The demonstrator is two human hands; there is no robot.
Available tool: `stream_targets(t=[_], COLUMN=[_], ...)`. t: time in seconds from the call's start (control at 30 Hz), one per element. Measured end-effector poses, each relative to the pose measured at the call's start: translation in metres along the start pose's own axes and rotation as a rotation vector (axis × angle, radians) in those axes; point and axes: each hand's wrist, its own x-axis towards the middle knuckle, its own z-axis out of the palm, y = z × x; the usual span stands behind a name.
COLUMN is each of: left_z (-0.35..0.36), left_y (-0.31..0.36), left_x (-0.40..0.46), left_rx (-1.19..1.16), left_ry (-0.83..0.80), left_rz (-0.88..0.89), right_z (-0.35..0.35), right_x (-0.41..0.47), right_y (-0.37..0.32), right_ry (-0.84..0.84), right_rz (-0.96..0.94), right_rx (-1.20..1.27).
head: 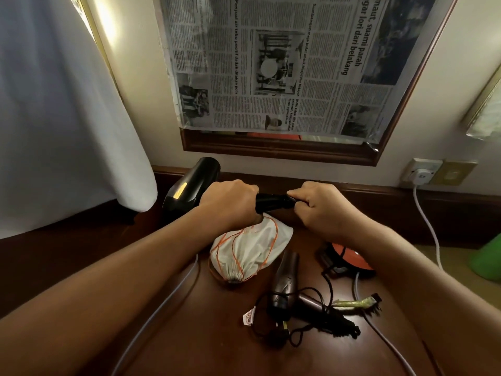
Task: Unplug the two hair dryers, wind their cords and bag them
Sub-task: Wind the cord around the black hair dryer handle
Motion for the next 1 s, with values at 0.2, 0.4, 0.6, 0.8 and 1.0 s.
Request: stream_targets(t=[0.2, 0.4, 0.6, 0.8, 1.0], left_z=[0.002, 0.005, 0.004, 0.003, 0.000], left_y=[-0.021, -0.041, -0.048, -0.052, -0.046], left_x=[0.007, 0.005, -0.005, -0.011, -0.012], left_rx=[-0.012, -0.061, -0.080, -0.097, -0.122], left_ry=[0.019, 0.026, 0.041, 0.045, 0.027], left_rz=[0.004, 0.010, 0.052, 0.084, 0.128], right_z=[0.041, 0.075, 0.098, 0.107, 0.112], right_x=[-0.010, -0.016, -0.020, -0.018, -0.016], right_y=[-0.017, -0.033, -0.041, -0.042, -0.027], right_ry=[0.211, 0.239, 0.280, 0.182, 0.014], right_rz=[0.164, 0.405, 0.403, 0.371, 0.412], right_rx=[0.341, 1.091, 1.346, 1.364, 1.306])
